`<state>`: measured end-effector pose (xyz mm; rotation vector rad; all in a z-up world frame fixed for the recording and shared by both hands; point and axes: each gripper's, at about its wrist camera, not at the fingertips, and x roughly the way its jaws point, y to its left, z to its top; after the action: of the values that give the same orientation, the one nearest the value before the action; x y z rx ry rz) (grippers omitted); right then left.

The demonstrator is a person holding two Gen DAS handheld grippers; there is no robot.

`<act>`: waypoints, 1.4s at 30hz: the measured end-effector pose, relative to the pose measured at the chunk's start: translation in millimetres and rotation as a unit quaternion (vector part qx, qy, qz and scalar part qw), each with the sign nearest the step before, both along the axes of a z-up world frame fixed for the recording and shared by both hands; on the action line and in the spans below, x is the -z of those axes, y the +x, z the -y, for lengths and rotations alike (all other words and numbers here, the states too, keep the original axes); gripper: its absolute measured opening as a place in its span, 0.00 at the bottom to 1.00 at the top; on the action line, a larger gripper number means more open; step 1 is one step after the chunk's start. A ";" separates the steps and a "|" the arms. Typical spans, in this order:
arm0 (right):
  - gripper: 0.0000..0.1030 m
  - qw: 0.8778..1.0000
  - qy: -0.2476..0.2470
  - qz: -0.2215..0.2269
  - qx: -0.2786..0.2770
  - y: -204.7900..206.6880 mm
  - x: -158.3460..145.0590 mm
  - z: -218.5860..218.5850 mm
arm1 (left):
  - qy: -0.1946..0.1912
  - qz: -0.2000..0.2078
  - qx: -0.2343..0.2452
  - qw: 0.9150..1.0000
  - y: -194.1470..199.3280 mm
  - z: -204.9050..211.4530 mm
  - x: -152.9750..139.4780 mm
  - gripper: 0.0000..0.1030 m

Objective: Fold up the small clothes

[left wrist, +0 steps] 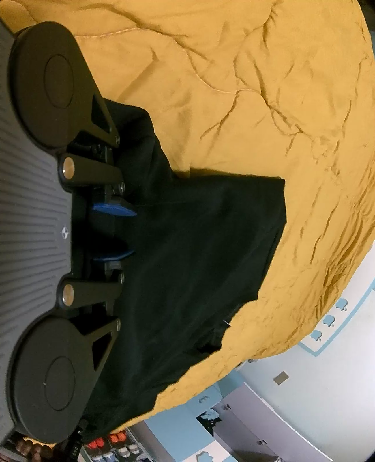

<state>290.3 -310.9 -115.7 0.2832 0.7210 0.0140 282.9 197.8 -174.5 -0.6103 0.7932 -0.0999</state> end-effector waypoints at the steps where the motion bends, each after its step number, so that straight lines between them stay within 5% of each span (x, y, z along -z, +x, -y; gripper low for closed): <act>1: 0.00 1.000 0.004 0.015 -0.007 -2.5 -4.8 -3.7 | -0.003 0.006 0.000 1.000 -1.6 0.7 -3.8 0.33; 5: 0.00 0.995 0.025 0.055 -0.084 1.5 -15.4 -37.5 | -0.001 0.022 0.014 1.000 -2.7 11.4 -18.0 0.37; 10: 0.00 0.988 0.004 0.022 -0.156 26.2 4.6 -87.2 | 0.020 0.001 0.017 1.000 8.1 20.4 -11.8 0.38; 13: 0.00 0.990 -0.038 -0.021 -0.134 34.5 25.0 -90.4 | 0.014 -0.006 0.004 1.000 7.0 13.3 -5.7 0.38; 16: 0.00 0.993 0.002 -0.026 -0.114 35.4 33.3 -72.5 | -0.016 -0.005 -0.004 1.000 0.6 7.0 -12.0 0.38; 22: 0.00 0.992 0.055 -0.024 -0.109 25.7 19.2 -56.4 | -0.006 0.026 0.035 0.999 -6.3 44.4 -55.2 0.38; 23: 0.08 0.992 0.062 -0.009 -0.105 15.0 7.9 -51.0 | -0.007 0.035 0.046 0.998 -7.8 55.7 -63.7 0.38; 25: 0.50 0.994 0.064 0.038 -0.077 -9.3 -19.1 -26.4 | -0.022 0.054 0.072 0.996 -11.3 82.0 -79.0 0.41; 27: 0.54 0.994 0.067 0.077 -0.032 -34.8 -42.4 11.9 | -0.034 0.072 0.101 0.992 -14.7 112.9 -90.5 0.46; 30: 0.78 0.986 0.042 0.124 0.105 -67.6 -59.6 86.5 | -0.056 0.098 0.145 0.983 -10.8 160.0 -96.4 0.52; 34: 0.78 0.948 0.106 0.128 0.271 -87.2 -49.7 187.3 | -0.074 0.095 0.180 0.976 20.0 221.6 -83.3 0.55; 42: 0.77 0.912 0.133 0.095 0.377 -59.6 -11.8 246.5 | -0.084 0.037 0.218 0.972 63.4 299.1 -45.5 0.55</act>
<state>230.7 -557.3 -103.8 0.7997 0.3766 -0.5932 346.3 -101.3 -129.1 -0.5796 0.8423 -0.5953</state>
